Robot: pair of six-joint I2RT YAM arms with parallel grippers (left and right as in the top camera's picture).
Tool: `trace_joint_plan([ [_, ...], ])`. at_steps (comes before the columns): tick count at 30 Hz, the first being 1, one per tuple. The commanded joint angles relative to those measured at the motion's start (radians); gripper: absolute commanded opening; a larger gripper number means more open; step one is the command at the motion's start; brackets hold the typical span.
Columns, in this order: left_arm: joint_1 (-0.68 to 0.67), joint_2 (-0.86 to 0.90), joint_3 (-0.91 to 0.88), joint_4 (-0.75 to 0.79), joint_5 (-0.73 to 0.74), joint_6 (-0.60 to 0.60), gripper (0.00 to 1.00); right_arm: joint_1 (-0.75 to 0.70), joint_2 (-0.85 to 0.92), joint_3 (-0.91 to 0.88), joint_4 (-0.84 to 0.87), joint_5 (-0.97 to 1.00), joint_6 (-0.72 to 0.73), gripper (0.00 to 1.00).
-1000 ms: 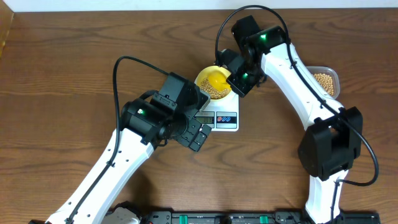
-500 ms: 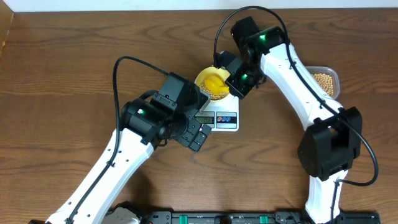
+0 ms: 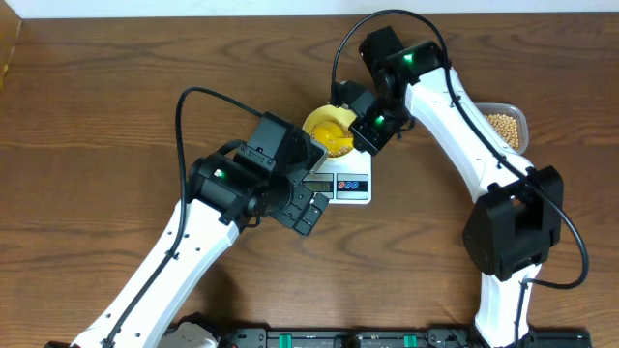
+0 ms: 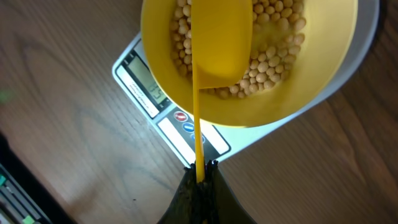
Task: Scoop item into bowl and weigh 50g on scale
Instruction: 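Tilt the yellow scoop over the bowl to pour soybeans in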
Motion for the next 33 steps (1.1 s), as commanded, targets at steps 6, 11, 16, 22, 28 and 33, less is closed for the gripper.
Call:
trace_joint_plan([
  [6,-0.001,-0.008,0.013,-0.002,-0.003,0.002,0.98,0.005,0.012,0.001,-0.003,-0.050,0.005,0.01],
  [11,-0.001,-0.008,0.013,-0.002,-0.003,0.002,0.98,0.002,0.012,0.001,-0.002,-0.080,0.017,0.01],
  [16,-0.001,-0.008,0.013,-0.002,-0.003,0.002,0.98,-0.010,0.012,0.001,-0.003,-0.106,0.030,0.01],
  [22,-0.001,-0.008,0.013,-0.002,-0.003,0.002,0.98,-0.026,0.012,0.001,0.006,-0.112,0.051,0.01],
  [28,-0.001,-0.008,0.013,-0.002,-0.003,0.002,0.98,-0.051,0.012,0.001,0.016,-0.151,0.084,0.01],
  [33,-0.001,-0.008,0.013,-0.002,-0.003,0.002,0.98,-0.081,0.012,0.001,0.029,-0.191,0.116,0.01],
])
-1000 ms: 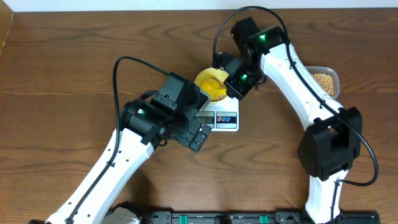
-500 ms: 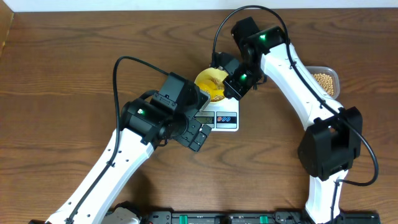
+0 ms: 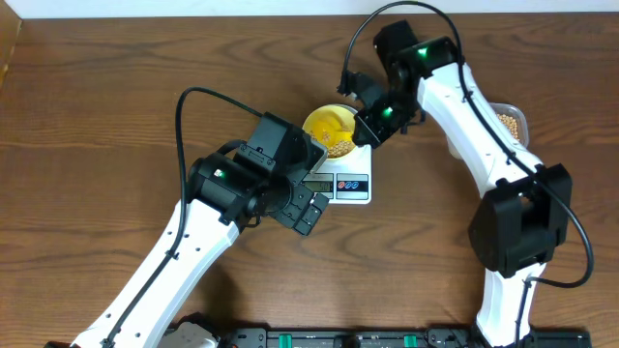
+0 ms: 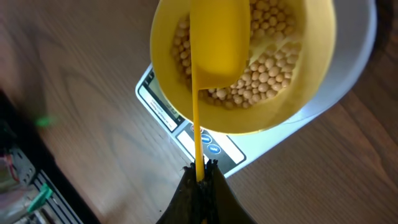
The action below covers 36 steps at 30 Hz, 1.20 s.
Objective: Scoop item into bowl and weigh 50g on scale
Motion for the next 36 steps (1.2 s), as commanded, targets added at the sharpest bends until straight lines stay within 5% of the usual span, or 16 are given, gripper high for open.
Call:
trace_joint_plan([
  [1,-0.001,-0.008,0.013,-0.002,-0.003,0.002,0.98,-0.025,0.012,0.001,0.006,-0.069,0.037,0.01],
  [23,-0.001,-0.008,0.013,-0.002,-0.003,0.002,0.98,-0.109,0.012,0.014,0.017,-0.252,0.053,0.01],
  [36,-0.001,-0.008,0.013,-0.002,-0.003,0.002,0.98,-0.211,0.012,0.206,-0.002,-0.259,0.184,0.01],
])
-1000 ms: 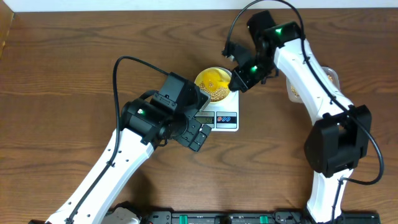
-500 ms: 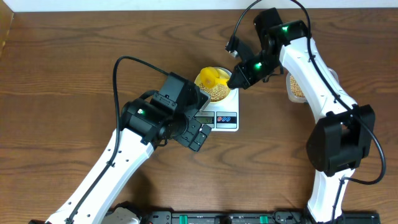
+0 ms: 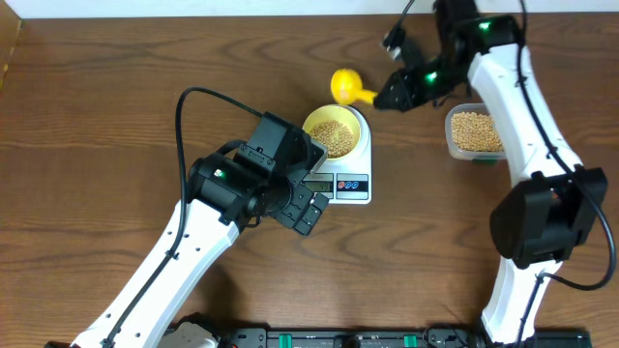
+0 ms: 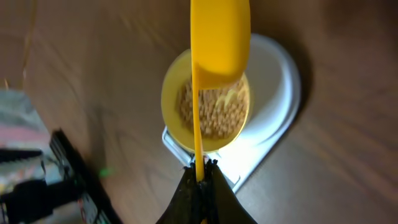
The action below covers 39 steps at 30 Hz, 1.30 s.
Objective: Scoop item into bowl and weigh 50g on scale
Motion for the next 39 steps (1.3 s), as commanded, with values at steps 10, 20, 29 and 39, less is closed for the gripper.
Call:
trace_joint_plan([
  [10,-0.001,-0.008,0.013,-0.002,-0.003,0.002,0.98,-0.097,0.008,0.141,0.020,-0.051,0.264,0.01],
  [20,-0.001,-0.008,0.013,-0.002,-0.003,0.002,0.98,-0.142,0.008,0.141,0.113,-0.051,0.415,0.01],
  [29,-0.001,-0.008,0.013,-0.002,-0.003,0.002,0.98,-0.093,0.008,0.141,0.107,-0.122,0.409,0.01],
  [39,-0.001,-0.008,0.013,-0.002,-0.003,0.002,0.98,-0.031,0.008,0.141,-0.127,-0.145,0.213,0.01],
])
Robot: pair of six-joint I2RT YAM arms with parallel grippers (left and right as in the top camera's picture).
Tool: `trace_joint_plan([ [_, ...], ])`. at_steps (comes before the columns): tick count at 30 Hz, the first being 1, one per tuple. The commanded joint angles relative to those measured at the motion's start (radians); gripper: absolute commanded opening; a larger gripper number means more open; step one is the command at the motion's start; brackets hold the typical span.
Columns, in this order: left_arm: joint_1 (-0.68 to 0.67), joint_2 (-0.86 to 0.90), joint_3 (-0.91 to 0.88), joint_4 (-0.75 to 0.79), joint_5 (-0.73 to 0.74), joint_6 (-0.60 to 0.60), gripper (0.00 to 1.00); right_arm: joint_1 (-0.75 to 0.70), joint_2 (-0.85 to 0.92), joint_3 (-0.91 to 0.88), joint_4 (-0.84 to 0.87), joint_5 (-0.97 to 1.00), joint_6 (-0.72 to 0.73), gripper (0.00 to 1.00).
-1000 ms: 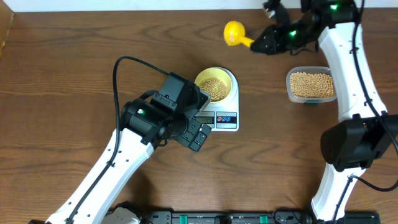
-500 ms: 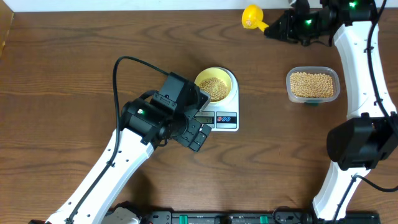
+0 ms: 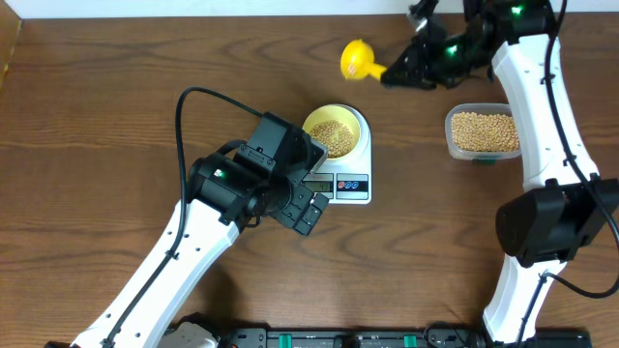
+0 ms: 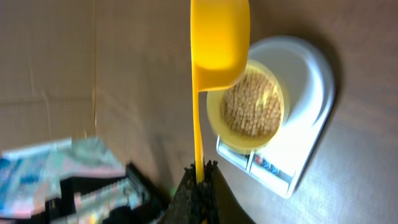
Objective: Scoop item into bowl and weigh 50g on scale
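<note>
A yellow bowl (image 3: 335, 134) holding soybeans sits on the white scale (image 3: 340, 186) at the table's middle. High at the back, my right gripper (image 3: 398, 72) is shut on the thin handle of the yellow scoop (image 3: 354, 58), which hangs well behind the bowl. In the right wrist view the scoop (image 4: 219, 37) sticks out from the gripper (image 4: 199, 168) with its underside facing me, so its contents are hidden. The bowl (image 4: 247, 109) and scale (image 4: 292, 149) lie far below it. My left gripper (image 3: 308, 211) rests in front of the scale; its jaws are not clear.
A clear tub of soybeans (image 3: 482, 132) stands at the right, under the right arm's forearm. The left arm (image 3: 232, 184) crowds the scale's left and front side. The far table edge runs just behind the scoop.
My right gripper with the scoop has moved farther back and slightly right, away from the bowl. The wrist view shows bowl and scale smaller and off to the right. The left arm is unmoved.
The scoop was first held down in the bowl among the beans on the scale. Then it sat a little higher over the bowl. After that it was clear of the bowl, behind the scale, and now it is higher and farther back.
</note>
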Motion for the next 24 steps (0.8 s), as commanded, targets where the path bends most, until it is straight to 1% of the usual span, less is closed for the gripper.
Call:
trace_joint_plan([
  [1,-0.001,-0.008,0.013,-0.002,-0.003,0.002,0.98,0.007,0.008,0.021,-0.065,-0.030,-0.112,0.01],
  [5,-0.001,-0.008,0.013,-0.002,-0.003,0.002,0.98,0.009,0.008,0.021,-0.158,-0.026,-0.179,0.01],
  [8,-0.001,-0.008,0.013,-0.002,-0.003,0.002,0.98,0.011,0.008,0.021,-0.190,-0.026,-0.207,0.01],
  [12,-0.001,-0.008,0.013,-0.002,-0.003,0.002,0.98,0.030,0.008,0.021,-0.201,-0.019,-0.221,0.01],
  [24,-0.001,-0.008,0.013,-0.002,-0.003,0.002,0.98,0.136,0.008,0.021,-0.215,0.178,-0.220,0.01],
])
